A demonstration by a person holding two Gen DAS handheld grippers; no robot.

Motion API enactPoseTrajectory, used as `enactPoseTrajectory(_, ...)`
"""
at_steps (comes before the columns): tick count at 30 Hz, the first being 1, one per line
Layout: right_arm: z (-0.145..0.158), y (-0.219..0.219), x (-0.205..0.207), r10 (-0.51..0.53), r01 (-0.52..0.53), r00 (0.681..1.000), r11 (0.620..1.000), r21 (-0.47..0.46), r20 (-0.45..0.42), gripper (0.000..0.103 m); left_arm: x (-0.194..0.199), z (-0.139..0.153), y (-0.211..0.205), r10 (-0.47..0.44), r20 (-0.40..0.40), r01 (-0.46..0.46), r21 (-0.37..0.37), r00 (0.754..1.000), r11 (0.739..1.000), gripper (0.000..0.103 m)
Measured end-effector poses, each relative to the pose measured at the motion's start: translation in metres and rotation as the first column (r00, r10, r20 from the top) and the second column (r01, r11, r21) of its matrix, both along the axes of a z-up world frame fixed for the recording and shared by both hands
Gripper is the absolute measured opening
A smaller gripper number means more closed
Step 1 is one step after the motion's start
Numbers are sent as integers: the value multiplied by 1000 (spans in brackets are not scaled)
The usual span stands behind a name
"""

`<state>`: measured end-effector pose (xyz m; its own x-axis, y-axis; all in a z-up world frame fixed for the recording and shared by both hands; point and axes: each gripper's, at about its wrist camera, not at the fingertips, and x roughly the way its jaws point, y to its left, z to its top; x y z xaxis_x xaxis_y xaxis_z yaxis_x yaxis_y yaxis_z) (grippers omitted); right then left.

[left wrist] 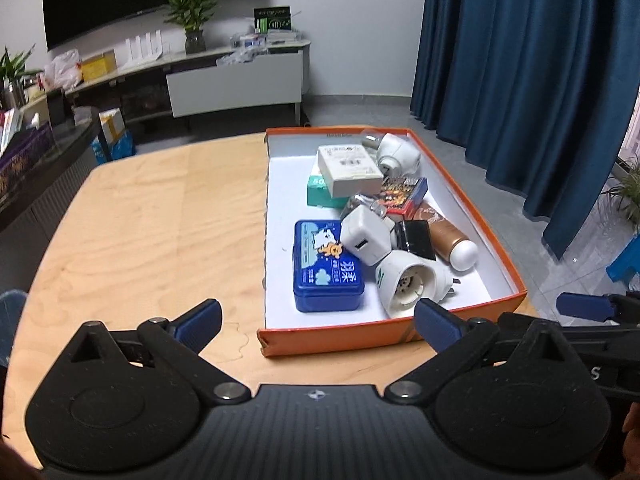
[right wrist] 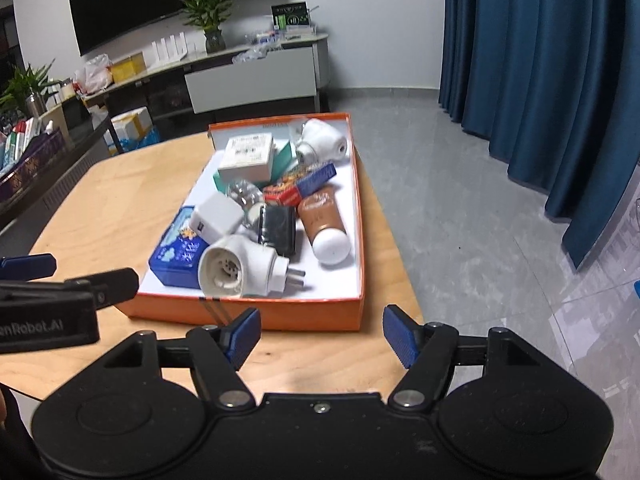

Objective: Organize rigid objects

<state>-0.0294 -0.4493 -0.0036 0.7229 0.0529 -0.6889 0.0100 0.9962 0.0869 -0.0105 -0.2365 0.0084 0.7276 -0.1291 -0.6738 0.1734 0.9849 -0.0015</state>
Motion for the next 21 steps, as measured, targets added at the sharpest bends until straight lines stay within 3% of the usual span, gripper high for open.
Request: enactPoseTrajectory(21, -14, 5, 9, 18, -18, 999, 1000, 1, -46, 80, 2, -15, -2, -26, -48, 26, 11, 999, 1000, 103)
